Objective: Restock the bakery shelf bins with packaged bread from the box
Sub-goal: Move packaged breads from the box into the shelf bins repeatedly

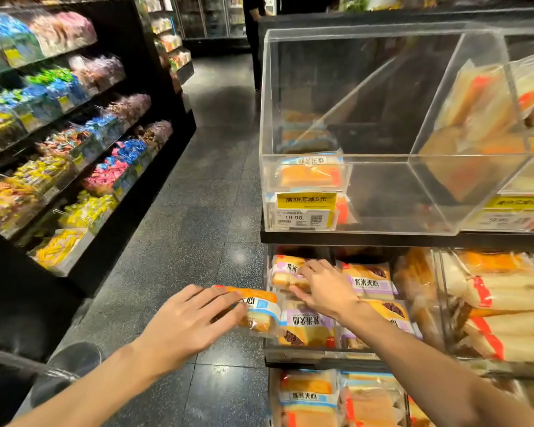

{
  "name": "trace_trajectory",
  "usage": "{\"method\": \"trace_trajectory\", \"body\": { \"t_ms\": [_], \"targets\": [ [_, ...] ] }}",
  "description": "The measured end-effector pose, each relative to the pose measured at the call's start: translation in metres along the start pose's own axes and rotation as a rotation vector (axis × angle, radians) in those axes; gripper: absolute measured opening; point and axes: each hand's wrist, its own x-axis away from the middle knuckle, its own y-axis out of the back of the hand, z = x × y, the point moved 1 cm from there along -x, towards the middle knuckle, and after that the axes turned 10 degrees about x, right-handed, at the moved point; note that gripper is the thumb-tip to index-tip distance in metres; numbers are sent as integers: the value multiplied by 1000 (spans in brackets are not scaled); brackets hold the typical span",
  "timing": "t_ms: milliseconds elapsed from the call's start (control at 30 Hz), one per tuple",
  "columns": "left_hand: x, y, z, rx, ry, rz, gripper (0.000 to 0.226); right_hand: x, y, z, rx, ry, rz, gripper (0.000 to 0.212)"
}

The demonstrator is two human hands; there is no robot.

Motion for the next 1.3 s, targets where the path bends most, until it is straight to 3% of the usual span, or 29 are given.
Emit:
{"method": "trace_trajectory", "body": {
  "t_ms": [200, 267, 300, 367, 433, 500, 567, 700, 800, 867, 967, 1033, 1133, 1300],
  "targets": [
    [-17, 2, -4, 10, -31, -60, 17, 6, 20, -1, -81, 3, 114, 58],
    [-23, 7, -6, 5, -48, -89, 19, 25, 40, -7, -191, -31, 84, 50],
    [-28, 11, -7, 1, -56, -107, 21, 37, 53, -10, -317, -91, 71, 46],
    [-39, 20, -12, -11, -78, -152, 25, 68, 88, -14, -834, -265, 138, 59],
    [-55, 30, -21, -40, -118, -211, 22, 100, 118, -16, -1354, -334, 375, 70],
    [-74, 40, -33, -65, -172, -266, 17, 126, 145, -14, -1519, -261, 441, 57],
    [-94, 51, -44, -63, -225, -315, 16, 141, 163, -10, -1613, -244, 318, 48],
    [-126, 75, -46, 23, -213, -379, 28, 156, 191, -26, -1644, -237, -10, 55],
    [-146, 98, -38, 313, -24, -356, 72, 163, 221, -44, -1619, -167, -175, 55],
    [-160, 113, -37, 593, 160, -341, 85, 164, 239, -56, -1582, -133, -273, 55],
    [-190, 136, -40, 1116, 531, -388, 69, 156, 268, -70, -1488, -66, -378, 52],
    [-212, 144, -31, 1265, 681, -380, 65, 147, 289, -80, -1434, -12, -423, 53],
    [-246, 159, -15, 1240, 706, -369, 63, 122, 315, -96, -1300, -41, -490, 52],
    [-295, 148, 44, 1059, 831, -249, 36, 57, 323, -125, -1061, -256, -587, 49]
  ]
}}
